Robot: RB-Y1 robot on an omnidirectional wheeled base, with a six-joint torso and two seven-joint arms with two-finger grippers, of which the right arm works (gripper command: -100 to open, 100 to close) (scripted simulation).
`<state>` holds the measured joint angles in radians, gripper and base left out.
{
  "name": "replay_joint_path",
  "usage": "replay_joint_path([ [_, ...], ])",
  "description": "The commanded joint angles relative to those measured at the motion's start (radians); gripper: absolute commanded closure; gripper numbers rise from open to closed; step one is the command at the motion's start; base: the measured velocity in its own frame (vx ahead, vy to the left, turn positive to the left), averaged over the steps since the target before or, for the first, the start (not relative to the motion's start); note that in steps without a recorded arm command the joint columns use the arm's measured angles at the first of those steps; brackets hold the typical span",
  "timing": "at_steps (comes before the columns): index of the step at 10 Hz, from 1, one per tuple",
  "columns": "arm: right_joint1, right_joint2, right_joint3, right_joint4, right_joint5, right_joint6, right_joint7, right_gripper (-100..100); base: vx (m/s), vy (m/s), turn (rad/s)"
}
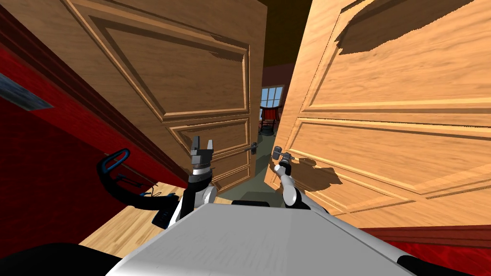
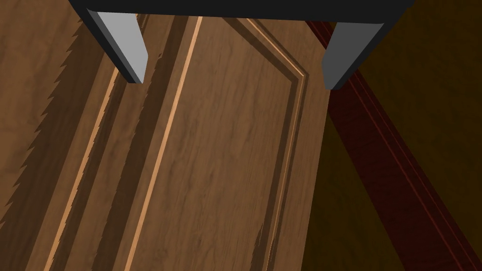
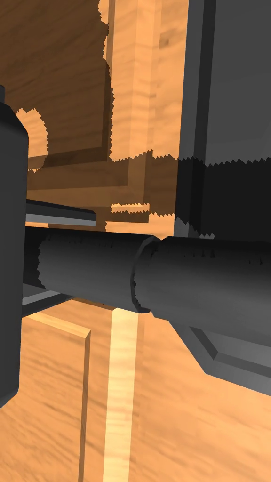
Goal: Push the door open
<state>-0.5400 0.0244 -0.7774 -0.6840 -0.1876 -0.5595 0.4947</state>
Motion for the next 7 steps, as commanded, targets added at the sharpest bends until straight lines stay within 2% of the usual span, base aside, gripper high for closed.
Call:
replay_joint_path([
  [1,-0.013,0.007,-0.032,0.003,-0.008,-0.009,0.028,100,0.109,-0.006,0.097],
  [2,-0.015,0.014,-0.057,0.003,-0.014,-0.012,0.044,100,0.106,-0.006,0.09],
  [3,-0.001,0.01,-0.048,-0.006,-0.011,-0.005,0.034,100,0.043,-0.012,-0.013],
  [4,-0.006,-0.005,-0.085,-0.014,-0.024,-0.027,0.055,100,-0.013,-0.091,0.186],
  [5,-0.01,-0.013,-0.108,-0.018,-0.032,-0.043,0.068,100,-0.014,-0.153,0.253],
  [7,-0.012,-0.017,-0.121,-0.02,-0.037,-0.051,0.075,100,0.005,-0.106,0.116],
])
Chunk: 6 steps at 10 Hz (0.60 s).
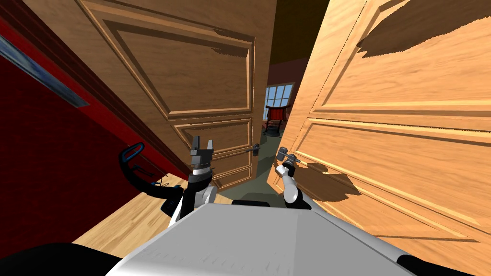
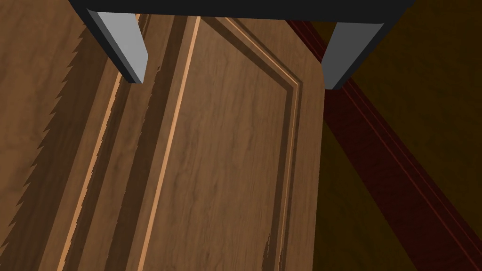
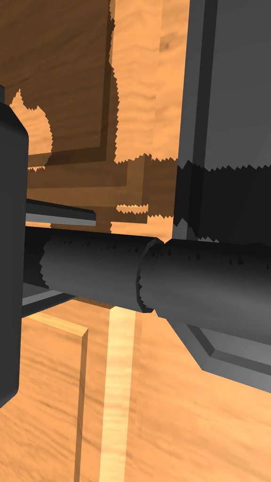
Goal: Push the door open
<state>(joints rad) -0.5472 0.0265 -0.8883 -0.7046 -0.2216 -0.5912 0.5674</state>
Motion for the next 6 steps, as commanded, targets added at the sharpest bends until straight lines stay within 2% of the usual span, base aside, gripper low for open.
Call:
replay_joint_path([
  [1,-0.008,-0.023,-0.024,-0.003,-0.008,-0.029,0.01,100,0.036,-0.066,0.119],
  [2,-0.008,-0.023,-0.024,-0.003,-0.008,-0.029,0.01,100,0.031,-0.046,0.05],
  [3,-0.014,-0.032,-0.056,-0.009,-0.019,-0.05,0.028,100,0.031,-0.066,0.166],
  [4,-0.014,-0.032,-0.056,-0.009,-0.019,-0.05,0.028,100,0.028,-0.084,0.101],
  [6,-0.021,-0.039,-0.092,-0.016,-0.032,-0.074,0.048,100,0.027,-0.08,0.143],
])
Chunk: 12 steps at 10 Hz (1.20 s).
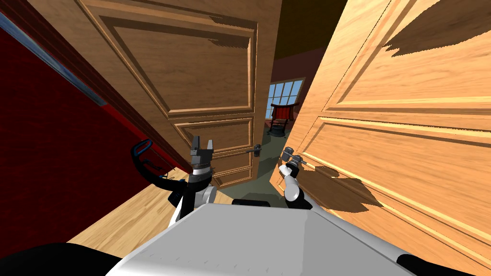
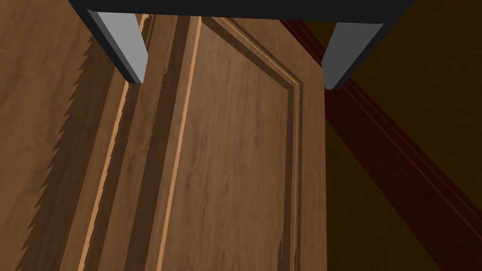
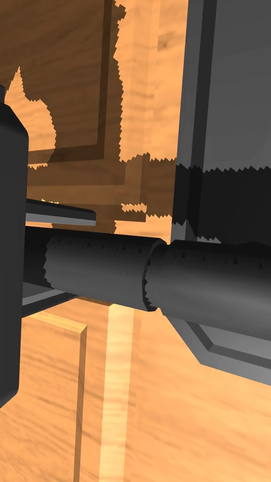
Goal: Push the door open
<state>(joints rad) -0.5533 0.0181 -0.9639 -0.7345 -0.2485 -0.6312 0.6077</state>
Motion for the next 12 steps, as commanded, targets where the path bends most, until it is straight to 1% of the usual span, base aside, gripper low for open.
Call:
replay_joint_path([
  [1,-0.015,-0.031,-0.017,0.014,-0.005,-0.034,0.007,100,0.04,-0.065,0.034],
  [6,-0.015,-0.031,-0.017,0.014,-0.005,-0.034,0.007,100,0.005,-0.006,0.002],
  [7,-0.018,-0.034,-0.036,0.011,-0.012,-0.046,0.018,100,0.003,-0.032,0.096],
  [9,-0.026,-0.04,-0.076,0.003,-0.026,-0.073,0.04,100,0.028,-0.085,0.182],
  [10,-0.026,-0.04,-0.076,0.003,-0.026,-0.073,0.04,100,0.051,-0.084,0.066],
  [12,-0.026,-0.04,-0.076,0.003,-0.026,-0.073,0.04,100,0.025,-0.028,-0.022],
])
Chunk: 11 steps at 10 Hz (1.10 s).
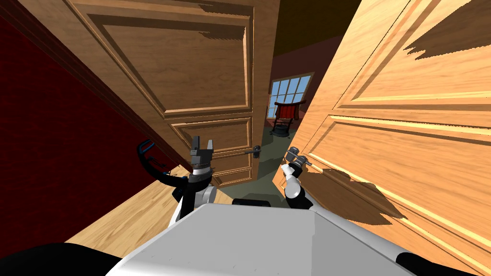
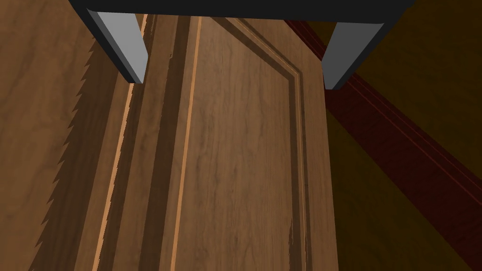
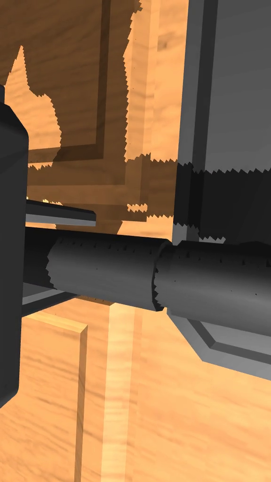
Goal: Push the door open
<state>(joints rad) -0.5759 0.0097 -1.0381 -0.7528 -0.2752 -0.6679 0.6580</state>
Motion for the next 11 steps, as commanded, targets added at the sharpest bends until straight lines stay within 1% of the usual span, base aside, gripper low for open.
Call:
replay_joint_path([
  [1,-0.003,-0.032,-0.002,0.021,0.001,-0.036,-0.01,100,0.008,-0.002,-0.005],
  [2,-0.007,-0.035,-0.023,0.017,-0.006,-0.049,0.001,100,0.009,-0.02,0.118],
  [4,-0.007,-0.035,-0.023,0.017,-0.006,-0.049,0.001,100,0.011,-0.035,0.044],
  [5,-0.011,-0.037,-0.044,0.013,-0.014,-0.064,0.013,100,0.033,-0.038,0.11],
  [6,-0.011,-0.037,-0.044,0.013,-0.014,-0.064,0.013,100,0.026,-0.045,0.053],
  [8,-0.02,-0.04,-0.088,0.005,-0.03,-0.093,0.037,100,0.035,-0.086,0.15],
  [11,-0.033,-0.041,-0.156,-0.008,-0.054,-0.137,0.074,100,0.068,-0.133,0.178],
])
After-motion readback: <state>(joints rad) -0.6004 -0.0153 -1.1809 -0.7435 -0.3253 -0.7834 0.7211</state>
